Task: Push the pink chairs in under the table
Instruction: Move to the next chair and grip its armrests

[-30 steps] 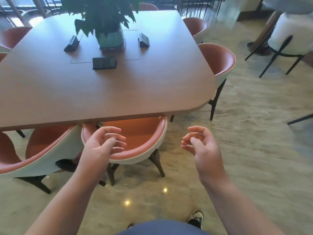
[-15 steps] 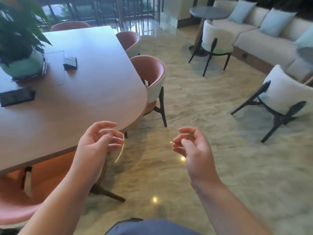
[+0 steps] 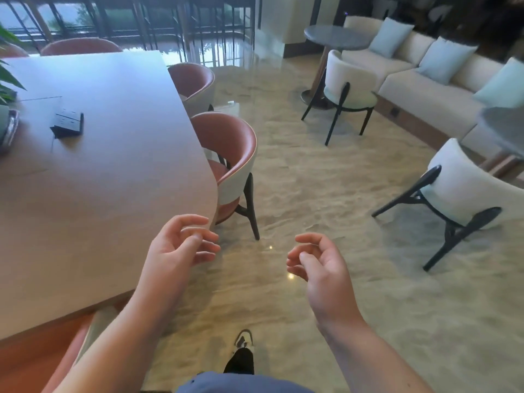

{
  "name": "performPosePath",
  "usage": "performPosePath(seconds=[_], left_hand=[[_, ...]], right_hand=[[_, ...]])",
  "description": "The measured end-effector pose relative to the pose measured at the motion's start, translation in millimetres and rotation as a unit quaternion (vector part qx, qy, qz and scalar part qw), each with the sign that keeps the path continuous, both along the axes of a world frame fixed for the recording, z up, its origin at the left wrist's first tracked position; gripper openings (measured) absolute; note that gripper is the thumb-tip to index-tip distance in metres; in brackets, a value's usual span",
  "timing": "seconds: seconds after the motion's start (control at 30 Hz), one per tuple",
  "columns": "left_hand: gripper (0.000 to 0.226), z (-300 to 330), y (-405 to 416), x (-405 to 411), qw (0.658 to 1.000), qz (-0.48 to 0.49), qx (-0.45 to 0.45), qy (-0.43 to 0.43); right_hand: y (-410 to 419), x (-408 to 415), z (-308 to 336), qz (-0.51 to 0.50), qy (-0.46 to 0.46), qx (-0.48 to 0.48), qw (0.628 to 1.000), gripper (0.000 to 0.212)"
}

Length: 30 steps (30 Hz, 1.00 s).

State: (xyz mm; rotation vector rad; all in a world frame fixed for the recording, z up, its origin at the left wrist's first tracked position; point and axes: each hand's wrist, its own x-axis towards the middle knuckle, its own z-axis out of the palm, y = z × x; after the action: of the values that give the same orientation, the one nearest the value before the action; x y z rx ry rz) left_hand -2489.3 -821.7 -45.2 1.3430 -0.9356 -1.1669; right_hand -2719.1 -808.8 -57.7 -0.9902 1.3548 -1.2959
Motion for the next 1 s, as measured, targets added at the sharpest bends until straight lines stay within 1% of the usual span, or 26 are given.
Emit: performPosePath(seconds=[0.23,0.4,0.6,0.77,0.87,0.9,1.0], left_hand=[[0.031,1,-141,-20,1.0,0.009,-0.003,-0.001],[0.028,5,-208,-34,1.0,0.014,0.002,-0.008],[0.027,-7,-300,-72,0.999,0.035,0.005,-0.024],[0.029,-19,-394,-128,0.997,0.051,-0.007,-0.05],[0.036,-21,-445,-156,0.994,0.086,0.007,-0.061],[0.034,-22,-457,-163,0.993,0.097,0.013,-0.061],[0.031,-23,-487,-174,0.989,0.142,0.018,-0.046]], right_hand=[[-148,-29,14,-0.007,0.015,-0.015,1.0,0.028],[-212,-49,4,-0.026,-0.014,0.001,1.0,0.03],[-303,-91,-5,-0.01,-0.023,0.005,1.0,0.028],[-396,-142,-13,0.035,-0.014,-0.004,0.999,0.027],[-462,-170,-13,0.085,-0.012,0.011,0.996,0.025],[-482,-176,-12,0.098,-0.015,0.02,0.995,0.024],[-548,-185,-10,0.139,-0.006,0.018,0.99,0.028]])
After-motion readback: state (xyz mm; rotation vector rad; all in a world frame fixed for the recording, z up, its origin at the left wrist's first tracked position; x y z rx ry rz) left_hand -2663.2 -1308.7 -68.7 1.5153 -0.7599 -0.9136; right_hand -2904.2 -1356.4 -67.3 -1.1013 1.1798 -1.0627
